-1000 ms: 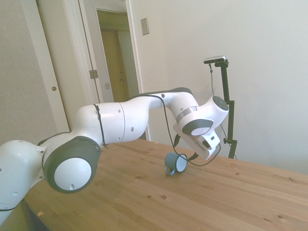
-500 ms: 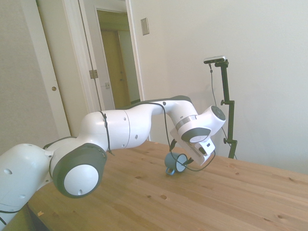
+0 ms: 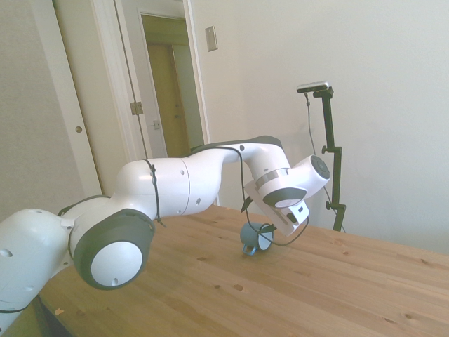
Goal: Flip the mug upright
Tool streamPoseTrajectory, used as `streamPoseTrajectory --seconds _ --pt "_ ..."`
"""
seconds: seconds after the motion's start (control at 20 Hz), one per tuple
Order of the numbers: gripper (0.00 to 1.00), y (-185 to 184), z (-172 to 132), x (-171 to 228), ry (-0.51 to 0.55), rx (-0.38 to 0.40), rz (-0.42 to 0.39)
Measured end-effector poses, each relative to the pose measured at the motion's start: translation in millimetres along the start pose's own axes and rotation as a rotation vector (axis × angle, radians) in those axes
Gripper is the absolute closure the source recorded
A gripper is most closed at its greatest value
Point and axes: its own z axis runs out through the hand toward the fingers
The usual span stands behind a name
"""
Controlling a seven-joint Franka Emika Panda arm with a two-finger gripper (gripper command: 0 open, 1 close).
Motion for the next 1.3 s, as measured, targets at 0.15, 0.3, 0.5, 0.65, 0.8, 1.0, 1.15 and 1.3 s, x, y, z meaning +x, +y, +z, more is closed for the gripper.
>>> streamPoseTrajectory --seconds 0.15,0.3,0.5,0.65,0.8,1.0,1.15,1.3 --pt "0.0 4.9 -2.1 -2.3 -0.021 0.0 0.007" --pt "1.0 8.6 -4.1 -3.2 -0.026 0.004 0.013" --pt "1.0 13.8 -13.2 -2.6 -0.027 0.022 0.018" --pt "1.0 18.8 -15.0 -2.0 -0.044 0.03 0.024" --pt "1.0 23.4 -9.3 0.8 -0.075 0.048 0.033" --pt "1.0 26.0 -6.0 9.0 -0.08 0.076 0.036" --pt "1.0 26.0 -7.4 11.4 -0.075 0.08 0.033" --pt "1.0 25.9 -4.4 11.7 -0.081 0.082 0.033"
